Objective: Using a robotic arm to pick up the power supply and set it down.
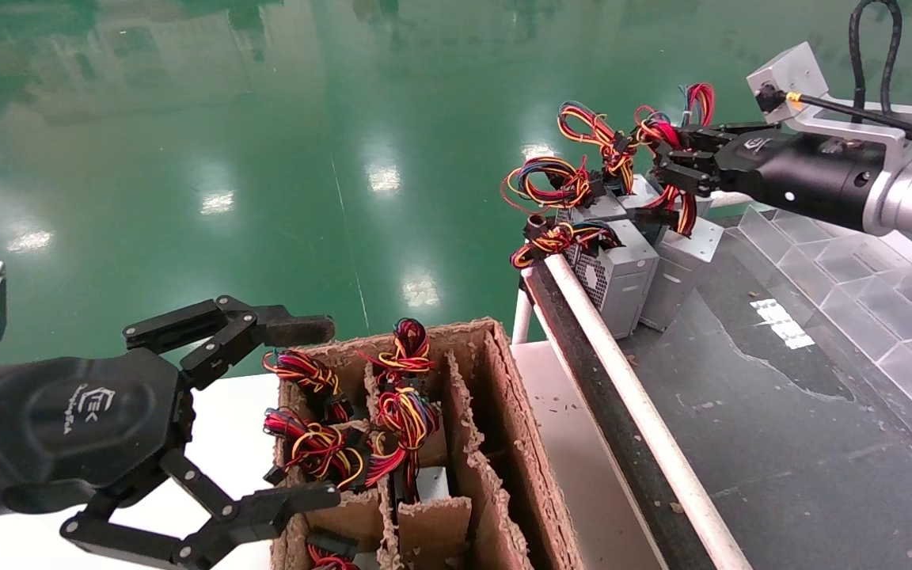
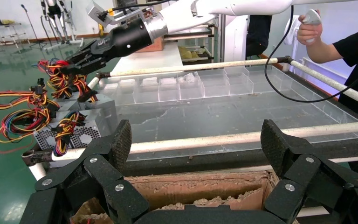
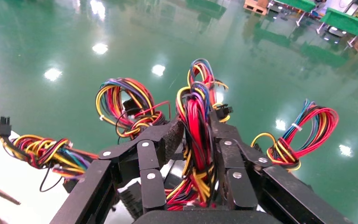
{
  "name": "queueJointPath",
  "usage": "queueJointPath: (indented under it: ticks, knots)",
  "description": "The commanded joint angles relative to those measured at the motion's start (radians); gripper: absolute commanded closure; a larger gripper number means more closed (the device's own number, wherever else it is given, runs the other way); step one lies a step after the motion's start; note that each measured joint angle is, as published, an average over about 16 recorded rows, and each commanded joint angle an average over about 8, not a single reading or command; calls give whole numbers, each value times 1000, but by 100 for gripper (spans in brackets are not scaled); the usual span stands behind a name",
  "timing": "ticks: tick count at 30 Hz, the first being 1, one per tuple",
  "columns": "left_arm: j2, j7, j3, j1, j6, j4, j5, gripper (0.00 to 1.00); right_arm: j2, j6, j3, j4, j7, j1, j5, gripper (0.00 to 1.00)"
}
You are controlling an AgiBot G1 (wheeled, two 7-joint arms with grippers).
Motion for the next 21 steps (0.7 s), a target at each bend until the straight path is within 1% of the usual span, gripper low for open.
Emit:
queueJointPath:
  ticks: [1,8,12,14,19,21]
  knots:
    - [0,0,0,0,0,0,0,0,3,-5,-3,0,1,0,-5,0]
    - [0,0,0,0,0,0,0,0,21,-23,-10,0,8,7,-14,0]
    - [0,0,0,0,0,0,0,0,34,-58,0,7,14,17,0,0]
    - [0,0,0,0,0,0,0,0,45,-98,14,14,17,24,21,0]
    - [0,0,0,0,0,0,0,0,82,-245,65,34,30,32,96,0]
    - [0,0,0,0,0,0,0,0,96,-292,82,48,37,26,122,0]
